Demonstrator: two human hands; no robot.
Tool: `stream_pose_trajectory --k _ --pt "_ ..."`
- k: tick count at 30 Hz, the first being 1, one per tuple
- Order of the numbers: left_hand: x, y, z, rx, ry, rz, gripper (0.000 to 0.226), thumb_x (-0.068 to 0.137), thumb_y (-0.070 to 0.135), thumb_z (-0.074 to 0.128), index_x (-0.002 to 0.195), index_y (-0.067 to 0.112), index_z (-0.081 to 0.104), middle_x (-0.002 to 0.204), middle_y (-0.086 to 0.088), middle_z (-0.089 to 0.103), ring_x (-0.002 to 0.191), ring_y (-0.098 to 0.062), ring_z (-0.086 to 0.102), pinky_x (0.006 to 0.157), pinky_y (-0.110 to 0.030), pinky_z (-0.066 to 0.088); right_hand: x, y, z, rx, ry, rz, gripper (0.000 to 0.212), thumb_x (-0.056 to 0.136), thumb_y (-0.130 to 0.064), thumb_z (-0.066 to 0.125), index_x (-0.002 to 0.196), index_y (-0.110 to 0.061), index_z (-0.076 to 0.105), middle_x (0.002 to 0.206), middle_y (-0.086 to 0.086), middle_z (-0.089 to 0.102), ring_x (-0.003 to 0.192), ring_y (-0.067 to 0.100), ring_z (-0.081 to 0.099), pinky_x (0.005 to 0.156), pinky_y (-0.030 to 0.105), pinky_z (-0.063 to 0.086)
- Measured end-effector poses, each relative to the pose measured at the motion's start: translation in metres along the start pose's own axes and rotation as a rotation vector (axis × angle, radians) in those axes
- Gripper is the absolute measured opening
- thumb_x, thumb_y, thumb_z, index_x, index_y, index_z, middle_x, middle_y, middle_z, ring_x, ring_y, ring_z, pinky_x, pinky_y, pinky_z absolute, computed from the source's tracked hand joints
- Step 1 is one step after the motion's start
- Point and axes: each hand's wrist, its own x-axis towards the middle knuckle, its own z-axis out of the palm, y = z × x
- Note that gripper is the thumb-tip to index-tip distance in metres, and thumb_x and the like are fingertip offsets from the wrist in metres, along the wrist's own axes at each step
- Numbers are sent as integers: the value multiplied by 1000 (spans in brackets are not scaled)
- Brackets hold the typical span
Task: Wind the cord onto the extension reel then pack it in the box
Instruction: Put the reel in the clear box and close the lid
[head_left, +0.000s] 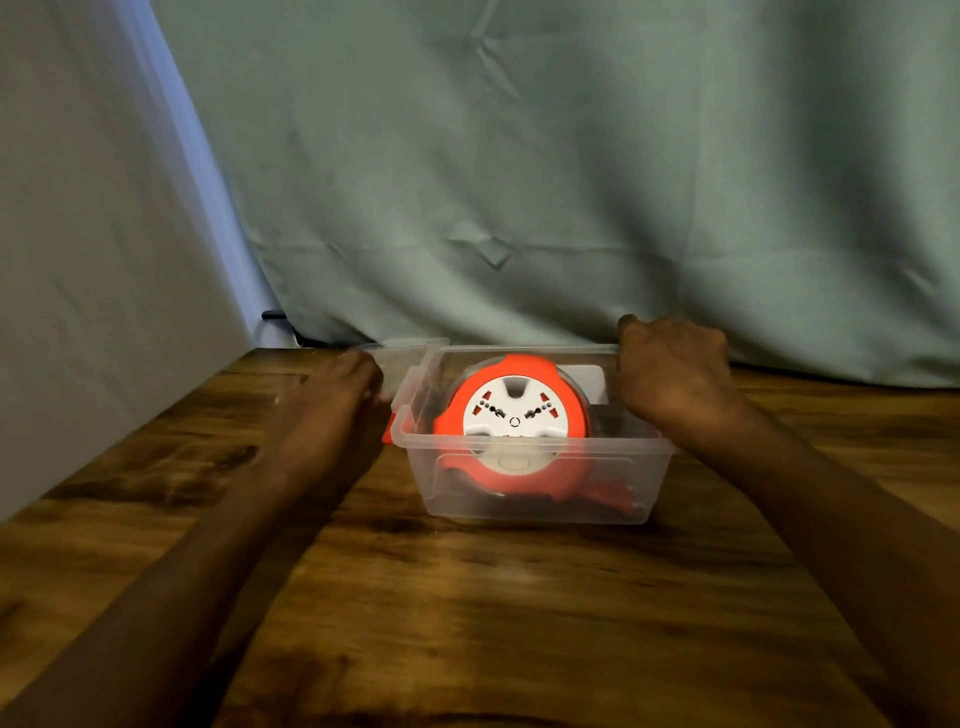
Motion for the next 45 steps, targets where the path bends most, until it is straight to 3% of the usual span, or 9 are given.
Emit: stream_pose_trajectory --k 9,13,17,21,28,32,38,41,45 --pt "53 42 -82 -971 454 -166 24 108 36 48 117 15 57 124 1 69 105 -11 76 82 -37 65 -1 -1 -5 145 128 -8 47 101 -50 45 136 -19 45 117 10 63 101 30 63 72 37 40" --pt "59 56 -116 -1182 574 -181 33 108 40 45 117 10 57 120 1 70 93 -24 80 68 -36 65 8 0 -19 738 279 -124 56 102 -59 32 147 -26 38 144 7 51 123 27 56 97 44 48" --pt "68 49 -110 -1408 354 -387 37 109 39 44 109 7 63 112 -8 74 81 -26 81 61 -33 64 13 -1 -38 1200 413 -164 58 97 -59 48 146 -29 39 143 -2 50 121 11 54 96 36 51" --pt "56 54 -65 -1540 -7 -663 40 107 44 46 99 11 66 82 -10 81 67 -19 79 58 -33 63 18 13 -49 1031 348 -153 49 87 -59 63 128 -33 58 136 -2 50 117 13 55 96 39 52" --pt "61 42 -18 -1116 128 -771 35 102 37 61 85 9 72 91 -17 75 81 -31 73 83 -41 62 18 14 -33 564 -204 -335 63 79 -62 73 135 -40 55 137 -1 53 110 20 57 92 39 51" --pt "61 35 -13 -895 -3 -700 38 102 37 61 74 12 69 68 -4 68 45 -7 65 41 -16 47 22 17 -27 555 -193 -382 68 78 -67 69 139 -40 54 141 -2 52 124 21 52 101 45 48" --pt "63 37 -4 -969 -411 -676 33 94 49 66 106 19 72 97 1 83 86 -19 77 83 -36 60 25 16 -21 573 -312 -352 60 80 -66 69 134 -43 58 144 -11 54 127 16 53 106 40 45" --pt "65 48 -6 -830 -423 -581 54 99 42 63 145 16 55 146 -8 62 113 -22 66 95 -32 51 22 13 -20 569 -332 -353 48 82 -65 66 125 -44 64 140 -10 58 122 17 56 102 40 48" --pt "70 57 -9 -683 -394 -441 62 103 41 56 156 13 40 161 -10 44 133 -23 52 96 -26 36 23 14 -22 550 -357 -345 41 84 -62 67 122 -44 65 136 -7 60 120 19 57 102 42 48"
